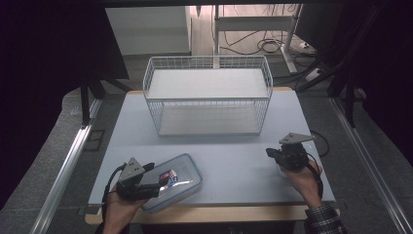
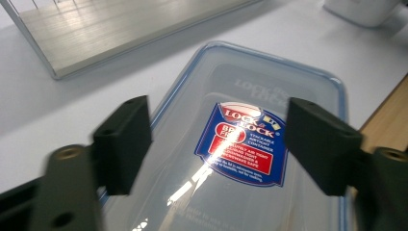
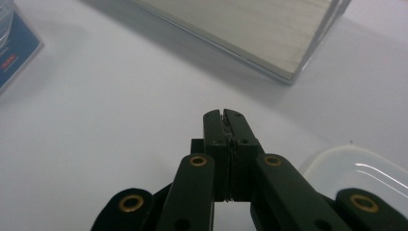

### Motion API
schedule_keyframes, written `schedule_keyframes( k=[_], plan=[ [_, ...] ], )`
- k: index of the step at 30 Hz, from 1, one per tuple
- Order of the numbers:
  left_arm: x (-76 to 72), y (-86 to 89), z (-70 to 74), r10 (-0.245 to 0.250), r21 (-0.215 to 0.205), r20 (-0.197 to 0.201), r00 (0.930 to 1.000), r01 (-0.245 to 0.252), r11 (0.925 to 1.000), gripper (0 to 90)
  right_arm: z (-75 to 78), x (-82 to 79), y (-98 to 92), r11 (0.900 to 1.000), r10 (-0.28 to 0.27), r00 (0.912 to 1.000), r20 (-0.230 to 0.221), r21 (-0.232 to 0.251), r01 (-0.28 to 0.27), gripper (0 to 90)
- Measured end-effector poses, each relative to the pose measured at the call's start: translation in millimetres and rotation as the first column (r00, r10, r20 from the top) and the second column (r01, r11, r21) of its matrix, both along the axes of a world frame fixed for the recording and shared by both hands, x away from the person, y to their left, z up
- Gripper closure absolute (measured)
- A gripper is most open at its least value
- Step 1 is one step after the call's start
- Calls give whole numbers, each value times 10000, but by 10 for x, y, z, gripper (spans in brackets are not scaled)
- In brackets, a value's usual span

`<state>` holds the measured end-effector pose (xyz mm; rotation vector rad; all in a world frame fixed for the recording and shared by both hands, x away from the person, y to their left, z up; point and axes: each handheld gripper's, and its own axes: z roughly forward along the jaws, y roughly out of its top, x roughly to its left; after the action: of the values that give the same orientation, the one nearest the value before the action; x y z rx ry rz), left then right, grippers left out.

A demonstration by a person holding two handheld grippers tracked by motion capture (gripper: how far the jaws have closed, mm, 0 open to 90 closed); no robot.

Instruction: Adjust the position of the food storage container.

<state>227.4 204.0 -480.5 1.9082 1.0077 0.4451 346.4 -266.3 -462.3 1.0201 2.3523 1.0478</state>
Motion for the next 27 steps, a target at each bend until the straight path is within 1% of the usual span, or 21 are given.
schedule_keyframes(
  k=[2,5,6,7,9,10,11,13,14,17,18,19,20,21,22,23,24,25,26,27],
  plan=[
    [-24,33,18,19,25,9,10000,-19,10000,402,2,-33,34,9998,162,9997,163,-102,-160,887],
    [-49,65,25,102,102,-79,9999,-101,9999,529,1,-61,65,9995,305,9993,213,-113,-302,876],
    [-76,108,25,363,212,-207,9991,-358,9991,588,-1,-86,90,9990,426,9989,213,-103,-424,863],
    [-76,108,25,363,212,-207,9991,-358,9991,635,-1,-86,90,9990,426,9989,213,-103,-424,863],
    [-132,210,24,707,99,-295,9971,-704,9975,729,1,-117,108,9989,466,9987,188,21,-467,861],
    [-132,210,24,707,99,-295,9971,-704,9975,775,1,-117,108,9989,466,9987,188,21,-467,861],
    [-179,299,27,989,66,-384,9944,-987,9951,818,1,-136,113,9987,506,9986,178,96,-508,861],
    [-231,398,11,1196,-149,-578,9911,-1207,9926,878,0,-154,125,9982,537,9985,93,264,-539,862],
    [-256,438,-8,1325,-206,-692,9888,-1342,9907,899,-2,-162,134,9978,569,9984,60,334,-571,863],
    [-317,524,-95,1669,-39,-1106,9797,-1684,9857,900,-5,-187,180,9965,697,9976,-23,456,-696,886],
    [-317,524,-95,1669,-39,-1106,9797,-1684,9857,900,-5,-187,180,9965,697,9976,-23,456,-696,886],
    [-352,574,-144,1730,-211,-1252,9769,-1769,9840,900,-4,-205,219,9952,832,9965,-19,519,-830,893],
    [-352,574,-144,1730,-211,-1252,9769,-1769,9840,900,-4,-205,219,9952,832,9965,-19,519,-830,893],
    [-391,607,-143,2166,156,-1280,9678,-2164,9762,900,-2,-229,264,9939,961,9954,-15,537,-959,894],
    [-410,611,-146,2455,663,-1235,9615,-2389,9688,900,-2,-237,277,9934,1017,9948,-22,542,-1014,894],
    [-424,633,-158,2508,750,-1345,9587,-2425,9673,900,-4,-248,296,9928,1080,9941,-9,521,-1078,893],
    [-436,662,-179,2367,470,-1524,9596,-2322,9715,900,-8,-257,313,9921,1146,9934,-15,509,-1144,893],
    [-442,681,-205,2281,268,-1718,9584,-2269,9736,900,-13,-267,331,9916,1192,9929,-47,521,-1188,894],
    [-442,681,-205,2281,268,-1718,9584,-2269,9736,900,-18,-273,345,9911,1237,9923,-68,508,-1232,893],
    [-444,676,-237,2299,354,-1940,9537,-2274,9732,900,-18,-273,345,9911,1237,9923,-68,508,-1232,893]
  ],
)
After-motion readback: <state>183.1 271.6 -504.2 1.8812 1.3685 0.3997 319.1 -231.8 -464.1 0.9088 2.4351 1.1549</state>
